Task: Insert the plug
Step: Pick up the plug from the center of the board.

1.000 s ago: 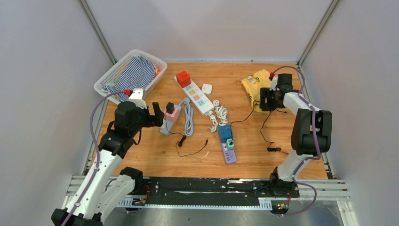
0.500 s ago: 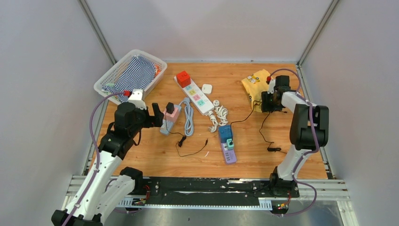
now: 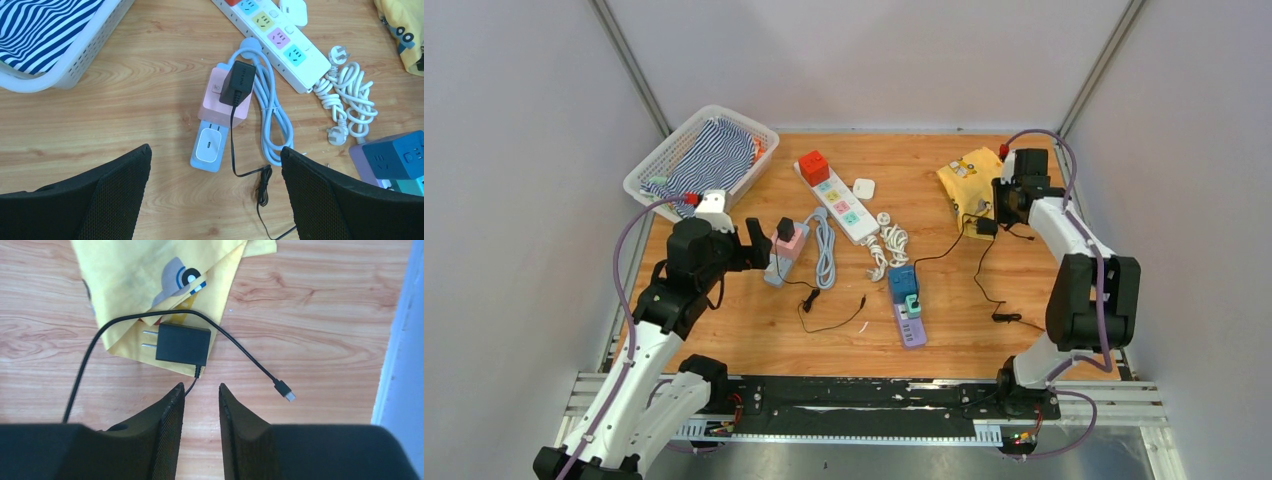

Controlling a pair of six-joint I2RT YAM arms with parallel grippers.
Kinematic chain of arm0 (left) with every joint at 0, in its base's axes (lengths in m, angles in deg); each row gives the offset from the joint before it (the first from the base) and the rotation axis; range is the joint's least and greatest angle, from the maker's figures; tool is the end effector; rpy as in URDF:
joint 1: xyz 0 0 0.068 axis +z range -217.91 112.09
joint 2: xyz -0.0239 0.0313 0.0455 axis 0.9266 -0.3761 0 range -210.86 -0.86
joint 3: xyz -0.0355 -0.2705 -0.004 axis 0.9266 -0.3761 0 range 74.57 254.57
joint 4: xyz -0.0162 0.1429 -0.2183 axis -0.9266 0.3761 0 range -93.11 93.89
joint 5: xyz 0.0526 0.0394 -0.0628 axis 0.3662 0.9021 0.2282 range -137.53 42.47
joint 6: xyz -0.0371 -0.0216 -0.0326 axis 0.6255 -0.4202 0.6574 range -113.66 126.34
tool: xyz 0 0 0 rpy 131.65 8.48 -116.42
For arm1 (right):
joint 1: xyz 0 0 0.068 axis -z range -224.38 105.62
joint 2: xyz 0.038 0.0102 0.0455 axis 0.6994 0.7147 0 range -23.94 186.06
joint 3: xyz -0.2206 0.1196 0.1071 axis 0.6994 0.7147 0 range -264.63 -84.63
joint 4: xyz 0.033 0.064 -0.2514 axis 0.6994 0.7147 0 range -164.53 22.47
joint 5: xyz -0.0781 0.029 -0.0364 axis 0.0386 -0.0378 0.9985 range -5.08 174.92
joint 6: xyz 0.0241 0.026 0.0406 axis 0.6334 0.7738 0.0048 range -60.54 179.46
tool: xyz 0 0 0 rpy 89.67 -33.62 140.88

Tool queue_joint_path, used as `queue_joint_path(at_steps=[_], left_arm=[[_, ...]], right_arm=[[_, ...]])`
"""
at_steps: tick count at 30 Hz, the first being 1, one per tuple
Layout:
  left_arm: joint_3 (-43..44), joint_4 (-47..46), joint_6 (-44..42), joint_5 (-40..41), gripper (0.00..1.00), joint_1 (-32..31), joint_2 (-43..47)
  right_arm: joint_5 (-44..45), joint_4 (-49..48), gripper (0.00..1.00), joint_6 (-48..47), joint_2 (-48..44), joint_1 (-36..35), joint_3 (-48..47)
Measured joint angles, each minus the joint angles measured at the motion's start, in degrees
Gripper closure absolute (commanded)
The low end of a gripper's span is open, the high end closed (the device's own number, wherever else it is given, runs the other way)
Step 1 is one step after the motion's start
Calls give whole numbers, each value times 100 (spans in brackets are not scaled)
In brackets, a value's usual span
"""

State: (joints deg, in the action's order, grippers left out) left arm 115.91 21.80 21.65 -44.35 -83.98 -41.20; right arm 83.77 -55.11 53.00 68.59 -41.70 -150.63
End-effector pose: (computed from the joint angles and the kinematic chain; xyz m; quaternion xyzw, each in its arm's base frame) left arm 0.1569 -0.0432 0.3043 -0.0095 0.8380 -0.1250 0.5311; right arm 0.3535 -0.0159 0.2427 -0.0344 0.9263 -0.0207 0.3746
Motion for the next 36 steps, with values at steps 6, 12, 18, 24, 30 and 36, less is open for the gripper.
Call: queue_joint_path(at_steps=[6, 12, 18, 24, 30, 36], left_arm=[[2, 9, 61, -42, 0, 0, -85], [44, 136, 98, -219, 0, 0, -555], [44, 168, 105, -350, 0, 0, -603], [44, 175, 105, -367, 0, 0, -601], [44, 175, 105, -365, 0, 0, -601], [46, 175, 105, -365, 0, 0, -601]], right_arm=[[278, 188, 62, 76, -573, -402, 0], [315, -76, 42, 96, -645, -562, 109], [201, -149, 38, 70, 247, -448, 109], [87, -140, 35, -7, 739, -170, 46], [-219, -192, 35, -68, 1045, 9, -105], [-551, -186, 30, -61, 1167, 9, -111]])
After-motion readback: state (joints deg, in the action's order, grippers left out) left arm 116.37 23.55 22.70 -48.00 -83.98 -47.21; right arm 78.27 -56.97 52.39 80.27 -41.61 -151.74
